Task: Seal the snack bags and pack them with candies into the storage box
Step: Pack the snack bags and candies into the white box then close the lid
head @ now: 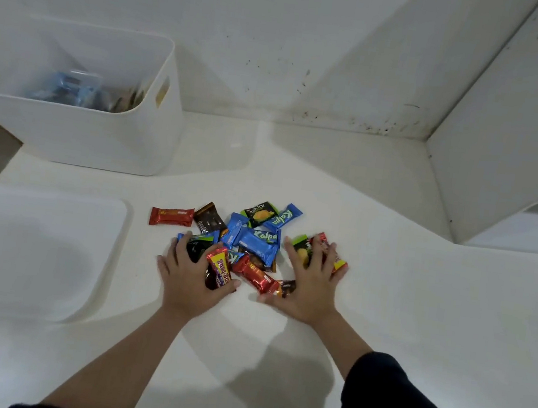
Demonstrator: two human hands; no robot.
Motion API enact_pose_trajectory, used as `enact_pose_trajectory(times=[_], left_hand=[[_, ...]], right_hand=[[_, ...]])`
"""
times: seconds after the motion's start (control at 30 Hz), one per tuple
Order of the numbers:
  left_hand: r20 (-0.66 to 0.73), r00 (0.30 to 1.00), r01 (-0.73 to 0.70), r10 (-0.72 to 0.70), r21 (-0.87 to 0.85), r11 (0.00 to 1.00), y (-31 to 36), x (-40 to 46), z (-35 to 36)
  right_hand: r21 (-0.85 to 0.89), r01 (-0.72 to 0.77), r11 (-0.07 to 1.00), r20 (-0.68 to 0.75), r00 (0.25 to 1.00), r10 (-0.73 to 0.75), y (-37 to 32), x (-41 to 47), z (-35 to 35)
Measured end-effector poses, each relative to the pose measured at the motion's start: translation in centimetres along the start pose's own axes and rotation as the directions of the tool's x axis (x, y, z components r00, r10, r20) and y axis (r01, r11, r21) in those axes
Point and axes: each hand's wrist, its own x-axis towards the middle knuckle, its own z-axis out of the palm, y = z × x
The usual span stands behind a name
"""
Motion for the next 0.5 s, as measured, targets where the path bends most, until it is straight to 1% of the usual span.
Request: enact_pose_trajectory(times=[0.13, 0.27, 0.37, 0.43, 0.5], left_hand=[[-0.161, 0.987, -0.015, 0.007, -0.047, 0.999, 0.2, 0.0, 0.0], [-0.216, 0.976, -0.013, 0.012, -0.004, 1.0, 0.5, -0.3, -0.5], [-0.203, 0.979, 0.012, -0.019, -0.038, 0.999, 0.9, -0.6, -1.1], [-0.135, 0.989, 0.05, -0.068, -0.137, 0.989, 0.7, -1.0, -1.5], [-0.064, 0.992, 0.094, -0.111, -0.224, 0.97, 0.3, -1.5, -1.9]], right_hand=[[-0.039, 0.074, 0.996, 0.0, 0.997, -0.074, -3.3, 0.8, 0.7], [-0.087, 0.165, 0.983, -0.13, 0.976, -0.175, -3.8, 0.7, 0.4], [-0.147, 0.207, 0.967, -0.106, 0.969, -0.224, -3.9, 0.3, 0.0], [-0.175, 0.241, 0.955, -0.068, 0.964, -0.256, -3.9, 0.3, -0.8], [-0.165, 0.263, 0.951, -0.031, 0.962, -0.271, -3.8, 0.5, -1.7]])
